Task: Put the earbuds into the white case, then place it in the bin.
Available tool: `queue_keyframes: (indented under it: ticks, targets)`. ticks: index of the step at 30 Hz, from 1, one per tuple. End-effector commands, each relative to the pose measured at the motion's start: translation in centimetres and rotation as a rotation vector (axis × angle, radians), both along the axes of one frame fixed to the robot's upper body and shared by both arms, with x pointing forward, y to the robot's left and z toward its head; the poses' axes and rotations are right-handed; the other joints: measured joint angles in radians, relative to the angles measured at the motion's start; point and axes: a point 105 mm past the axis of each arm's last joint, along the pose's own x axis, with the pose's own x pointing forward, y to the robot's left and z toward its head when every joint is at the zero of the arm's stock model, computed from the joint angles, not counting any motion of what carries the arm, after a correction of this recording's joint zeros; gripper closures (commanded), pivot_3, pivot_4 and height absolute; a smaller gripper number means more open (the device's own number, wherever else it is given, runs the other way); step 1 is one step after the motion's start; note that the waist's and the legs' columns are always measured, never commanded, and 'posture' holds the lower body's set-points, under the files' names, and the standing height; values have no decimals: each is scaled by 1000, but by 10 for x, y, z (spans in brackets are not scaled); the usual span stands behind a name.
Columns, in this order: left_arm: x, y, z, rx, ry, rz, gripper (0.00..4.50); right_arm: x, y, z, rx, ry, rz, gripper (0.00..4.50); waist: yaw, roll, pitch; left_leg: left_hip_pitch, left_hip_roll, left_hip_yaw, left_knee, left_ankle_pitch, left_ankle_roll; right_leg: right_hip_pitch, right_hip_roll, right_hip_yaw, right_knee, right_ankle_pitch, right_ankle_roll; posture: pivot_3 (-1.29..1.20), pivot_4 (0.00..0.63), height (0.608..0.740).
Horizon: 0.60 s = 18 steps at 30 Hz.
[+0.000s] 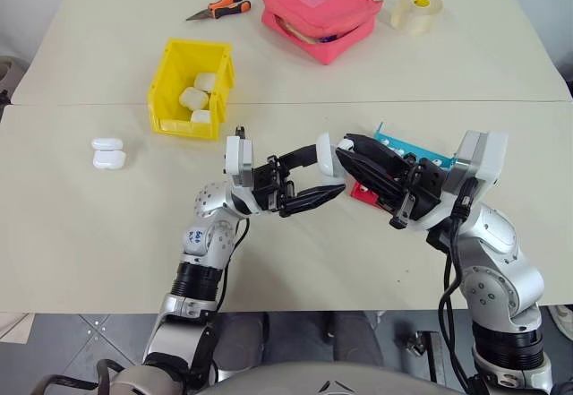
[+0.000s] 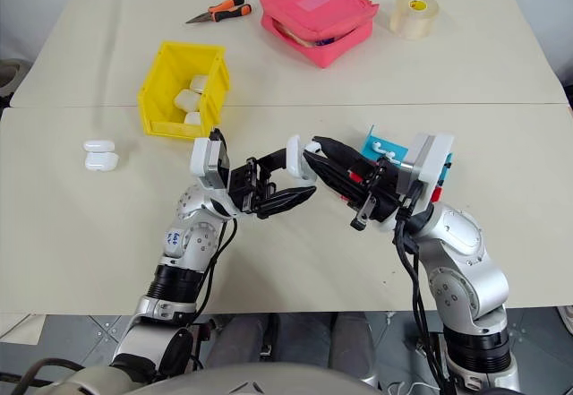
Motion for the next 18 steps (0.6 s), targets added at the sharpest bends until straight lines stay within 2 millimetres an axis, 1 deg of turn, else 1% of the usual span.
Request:
queue_keyframes:
  ticks: [1, 5, 8, 18]
  targets:
    - [-2, 6, 17, -53, -63, 21, 1710, -5, 3, 1, -18, -12, 32, 3977, 0, 0, 0, 0, 0, 0, 0, 0, 0, 0, 0, 0, 0, 0, 0, 0, 150, 740]
    - [-5, 4, 14, -40, -54, -11, 1710, 0, 8, 7, 2, -36, 33, 3977, -1, 0, 0, 0, 0, 0, 0, 0, 0, 0, 0, 0, 0, 0, 0, 0, 150, 740]
    - [-6, 2, 14, -39, -52, -25, 1710, 3, 10, 8, 7, -38, 34, 3977, 0, 0, 0, 0, 0, 0, 0, 0, 0, 0, 0, 0, 0, 0, 0, 0, 150, 740]
    - [-7, 1, 15, -41, -55, -35, 1710, 8, 11, 0, 15, -5, 29, 3977, -1, 0, 0, 0, 0, 0, 0, 0, 0, 0, 0, 0, 0, 0, 0, 0, 150, 740]
